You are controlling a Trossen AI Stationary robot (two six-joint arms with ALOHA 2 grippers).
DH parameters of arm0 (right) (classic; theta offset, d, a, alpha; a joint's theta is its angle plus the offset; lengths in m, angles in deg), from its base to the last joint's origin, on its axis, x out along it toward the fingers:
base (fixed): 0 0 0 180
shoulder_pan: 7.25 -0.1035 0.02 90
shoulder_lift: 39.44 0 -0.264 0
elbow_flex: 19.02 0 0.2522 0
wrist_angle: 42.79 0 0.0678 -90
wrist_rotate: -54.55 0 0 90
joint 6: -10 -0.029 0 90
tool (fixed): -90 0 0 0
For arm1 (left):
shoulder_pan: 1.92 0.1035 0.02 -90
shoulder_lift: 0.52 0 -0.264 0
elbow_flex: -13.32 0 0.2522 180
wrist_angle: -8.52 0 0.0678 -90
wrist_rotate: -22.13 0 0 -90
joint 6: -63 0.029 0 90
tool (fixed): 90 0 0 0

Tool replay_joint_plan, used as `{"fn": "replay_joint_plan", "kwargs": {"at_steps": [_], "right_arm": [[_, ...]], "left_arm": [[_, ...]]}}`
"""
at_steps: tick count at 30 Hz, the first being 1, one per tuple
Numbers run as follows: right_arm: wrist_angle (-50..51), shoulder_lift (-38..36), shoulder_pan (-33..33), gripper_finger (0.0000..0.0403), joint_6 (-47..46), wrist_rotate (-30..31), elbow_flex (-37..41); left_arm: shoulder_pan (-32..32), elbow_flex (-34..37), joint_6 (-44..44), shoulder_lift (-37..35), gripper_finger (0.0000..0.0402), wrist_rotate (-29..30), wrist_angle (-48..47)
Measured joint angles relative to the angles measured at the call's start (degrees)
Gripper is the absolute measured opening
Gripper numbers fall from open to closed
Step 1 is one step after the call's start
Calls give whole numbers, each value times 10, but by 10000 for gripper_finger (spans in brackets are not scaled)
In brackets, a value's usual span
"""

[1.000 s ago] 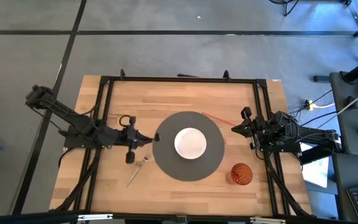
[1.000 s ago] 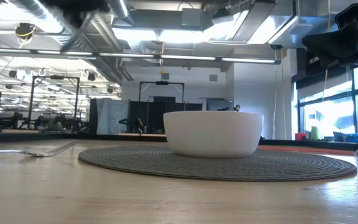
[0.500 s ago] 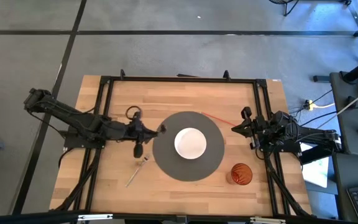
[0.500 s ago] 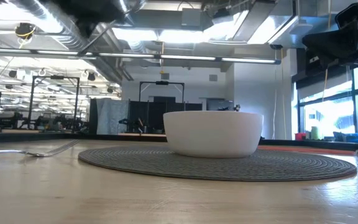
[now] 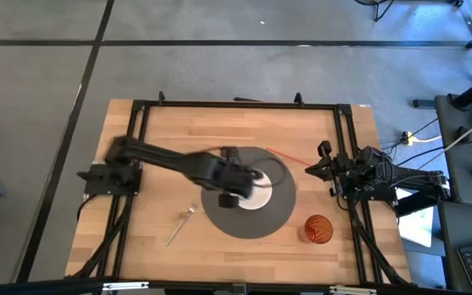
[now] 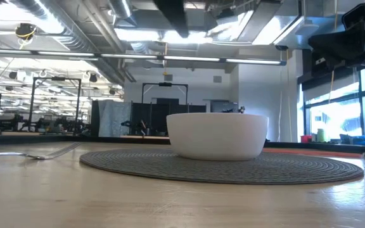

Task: Pick & Place Utensil
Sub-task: Put the silver spoon into the white bowl

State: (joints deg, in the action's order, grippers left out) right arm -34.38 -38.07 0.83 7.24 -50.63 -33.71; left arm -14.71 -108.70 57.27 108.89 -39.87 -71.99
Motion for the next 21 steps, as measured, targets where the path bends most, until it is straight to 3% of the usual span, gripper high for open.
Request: {"fn": "replay_joint_plan", "kwargs": {"at_steps": [5, 10, 15, 21], "right_arm": [[1, 0, 0, 23, 0, 0, 0], [1, 0, 0, 23, 0, 0, 0], [1, 0, 0, 23, 0, 0, 0], [1, 0, 0, 23, 1, 0, 0]], "left_arm": [[2, -163, 91, 140, 6, -9, -77], [2, -259, 158, 233, 6, 17, -143], [3, -259, 181, 266, 6, 38, -211], [3, -259, 213, 274, 6, 35, -194]]}}
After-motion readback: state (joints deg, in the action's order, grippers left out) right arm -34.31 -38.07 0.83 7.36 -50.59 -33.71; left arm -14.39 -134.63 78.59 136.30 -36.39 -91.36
